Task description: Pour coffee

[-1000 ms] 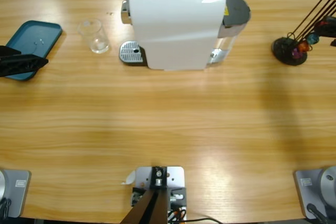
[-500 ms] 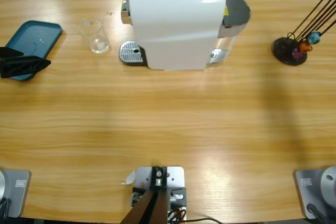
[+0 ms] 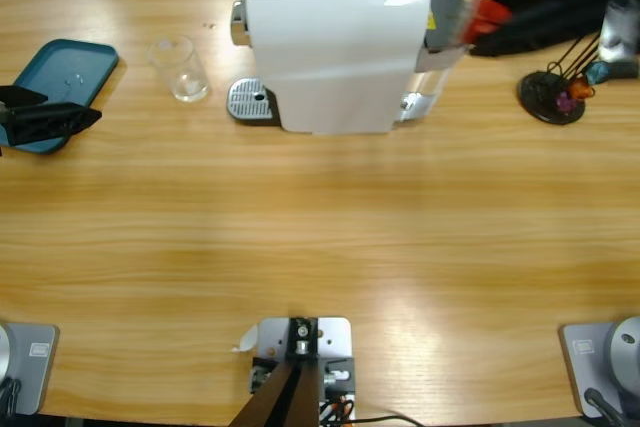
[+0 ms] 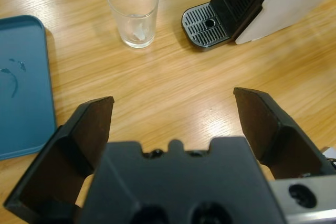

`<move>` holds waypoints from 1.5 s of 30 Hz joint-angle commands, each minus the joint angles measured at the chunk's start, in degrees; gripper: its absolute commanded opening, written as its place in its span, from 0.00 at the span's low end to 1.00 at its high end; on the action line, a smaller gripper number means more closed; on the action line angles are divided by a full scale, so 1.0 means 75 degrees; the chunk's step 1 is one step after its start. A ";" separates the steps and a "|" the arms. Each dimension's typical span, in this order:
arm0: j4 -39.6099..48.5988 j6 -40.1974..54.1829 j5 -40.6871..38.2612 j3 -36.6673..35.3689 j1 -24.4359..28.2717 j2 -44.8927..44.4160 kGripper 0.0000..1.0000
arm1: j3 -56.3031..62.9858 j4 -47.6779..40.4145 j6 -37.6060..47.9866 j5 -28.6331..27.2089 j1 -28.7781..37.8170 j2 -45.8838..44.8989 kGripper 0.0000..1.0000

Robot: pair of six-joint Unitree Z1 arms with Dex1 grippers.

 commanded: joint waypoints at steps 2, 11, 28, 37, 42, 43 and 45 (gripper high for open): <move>-0.0102 0.0082 -0.0042 0.0298 0.0067 0.0090 1.00 | -0.3591 0.2101 -0.1649 0.0117 0.0269 0.3143 0.00; -0.0102 0.0094 -0.0042 0.0303 0.0067 0.0128 1.00 | -0.5128 0.2129 -0.1850 0.0100 0.0468 0.4528 0.00; -0.0125 0.0117 -0.0019 0.0298 0.0067 0.0207 1.00 | -0.5860 0.2150 -0.1921 -0.0568 0.0515 0.5456 0.00; -0.0125 0.0117 -0.0019 0.0298 0.0067 0.0219 1.00 | -0.5860 0.2160 -0.1921 -0.1069 0.0515 0.5543 0.00; -0.0125 0.0117 -0.0019 0.0298 0.0067 0.0207 1.00 | -0.5848 0.2171 -0.1921 -0.1081 0.0515 0.5571 0.00; -0.0125 0.0117 -0.0019 0.0298 0.0067 0.0207 1.00 | -0.5848 0.2178 -0.1921 -0.1083 0.0515 0.5569 0.00; -0.0125 0.0117 -0.0019 0.0298 0.0067 0.0207 1.00 | -0.5848 0.2183 -0.1918 -0.1114 0.0515 0.5524 0.00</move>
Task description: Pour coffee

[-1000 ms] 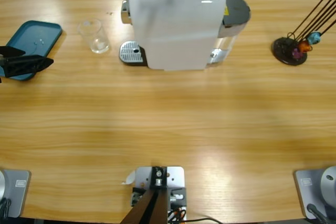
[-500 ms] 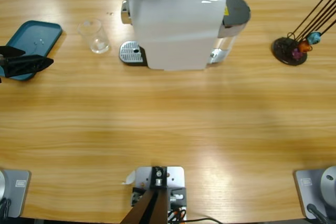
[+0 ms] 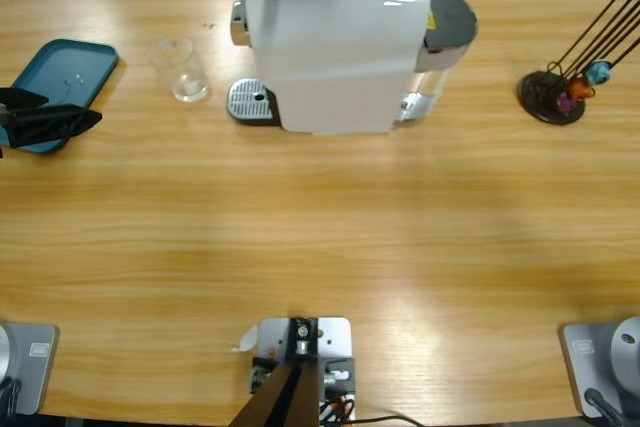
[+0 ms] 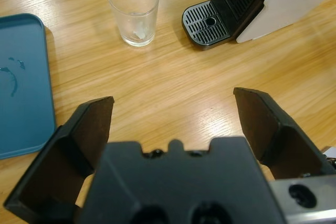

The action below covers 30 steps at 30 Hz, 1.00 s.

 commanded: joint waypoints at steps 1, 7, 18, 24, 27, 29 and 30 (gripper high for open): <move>-0.0098 0.0102 -0.0016 0.0261 0.0057 0.0216 1.00 | 0.0052 0.0113 -0.0061 -0.0210 0.0059 0.0389 0.00; -0.0098 0.0102 -0.0016 0.0261 0.0057 0.0228 1.00 | 0.0129 0.0125 -0.0068 -0.0227 0.0059 0.0323 0.00; -0.0098 0.0114 -0.0027 0.0261 0.0057 0.0249 1.00 | 0.0240 0.0125 -0.0068 -0.0297 0.0056 0.0192 0.00; -0.0098 0.0114 -0.0027 0.0261 0.0057 0.0266 1.00 | 0.0277 0.0125 -0.0068 -0.0300 0.0049 0.0180 0.00; -0.0098 0.0114 -0.0027 0.0261 0.0057 0.0266 1.00 | 0.0326 0.0125 -0.0068 -0.0309 0.0047 0.0169 0.00; -0.0098 0.0114 -0.0027 0.0261 0.0057 0.0261 1.00 | 0.0305 0.0125 -0.0078 -0.0309 0.0047 0.0192 0.00; -0.0098 0.0114 -0.0027 0.0261 0.0057 0.0254 1.00 | 0.0289 0.0125 -0.0080 -0.0309 0.0047 0.0208 0.00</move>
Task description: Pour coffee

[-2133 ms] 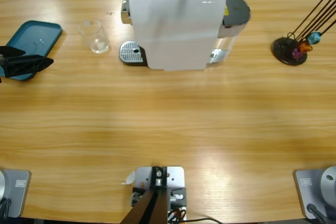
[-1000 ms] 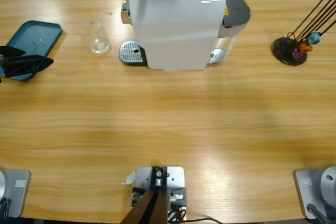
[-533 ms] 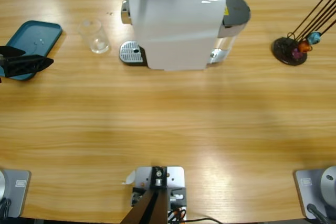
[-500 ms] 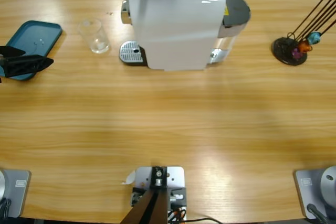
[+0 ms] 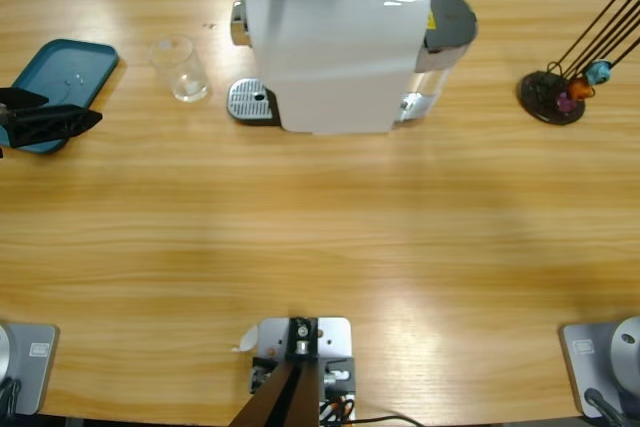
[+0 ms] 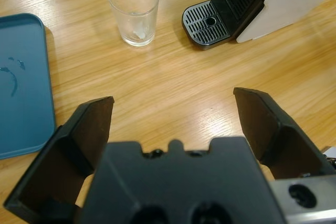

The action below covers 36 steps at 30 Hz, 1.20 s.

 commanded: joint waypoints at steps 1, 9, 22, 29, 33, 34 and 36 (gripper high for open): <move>-0.0097 0.0113 -0.0027 0.0261 0.0057 0.0248 1.00 | 0.0230 0.0098 -0.0080 -0.0085 0.0047 0.0226 0.00; -0.0097 0.0113 -0.0027 0.0261 0.0057 0.0257 1.00 | 0.0226 0.0096 -0.0073 -0.0085 0.0047 0.0308 0.00; -0.0097 0.0113 -0.0027 0.0261 0.0057 0.0248 1.00 | -0.0039 0.0462 -0.0033 -0.0061 0.0047 0.0537 0.37; -0.0097 0.0113 -0.0027 0.0261 0.0057 0.0255 1.00 | -0.0191 0.0612 -0.0031 -0.0052 0.0047 0.0631 0.49; -0.0097 0.0113 -0.0030 0.0261 0.0057 0.0248 1.00 | -0.0320 0.0822 -0.0009 -0.0148 0.0054 0.0458 0.49; -0.0097 0.0113 -0.0030 0.0261 0.0057 0.0248 1.00 | -0.0400 0.0839 0.0073 -0.0099 0.0110 0.0336 0.49; -0.0097 0.0113 -0.0037 0.0261 0.0057 0.0243 1.00 | -0.0585 0.0862 0.0330 -0.0054 0.0352 -0.0011 0.55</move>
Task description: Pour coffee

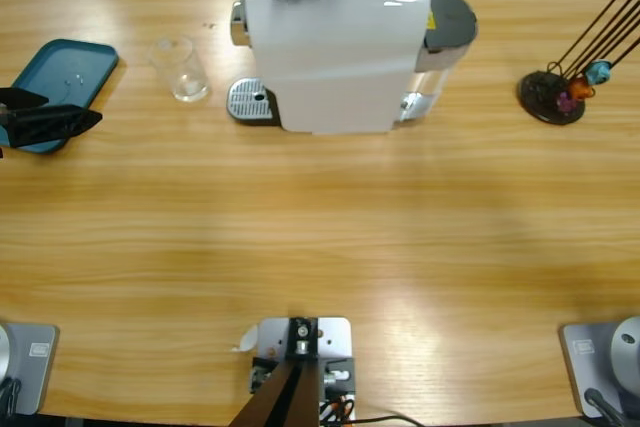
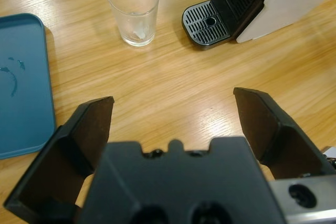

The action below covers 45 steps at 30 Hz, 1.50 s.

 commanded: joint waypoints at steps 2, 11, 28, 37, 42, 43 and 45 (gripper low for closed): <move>-0.0097 0.0113 -0.0039 0.0261 0.0057 0.0236 1.00 | -0.0517 0.0433 0.0503 0.0000 0.0572 -0.0449 0.73; -0.0097 0.0113 -0.0039 0.0261 0.0057 0.0221 1.00 | -0.0923 0.1230 0.0674 -0.0818 0.0832 -0.2439 0.00; -0.0097 0.0102 -0.0011 0.0266 0.0057 0.0212 0.99 | 0.5045 -0.5328 0.3160 -0.4900 0.1066 -0.3395 0.00; -0.0109 0.0109 -0.0004 0.0261 0.0057 0.0247 0.99 | 0.5469 -0.5891 0.3320 -0.5149 0.1078 -0.3137 0.00; -0.0109 0.0104 -0.0004 0.0261 0.0057 0.0247 0.99 | 0.5359 -0.6179 0.3320 -0.4786 0.1141 -0.2741 0.00; -0.0109 0.0102 -0.0004 0.0261 0.0057 0.0247 0.99 | 0.5326 -0.6214 0.3329 -0.4753 0.1184 -0.2647 0.00; -0.0109 0.0104 -0.0004 0.0261 0.0057 0.0240 0.99 | 0.5305 -0.6270 0.3390 -0.4711 0.1247 -0.2500 0.00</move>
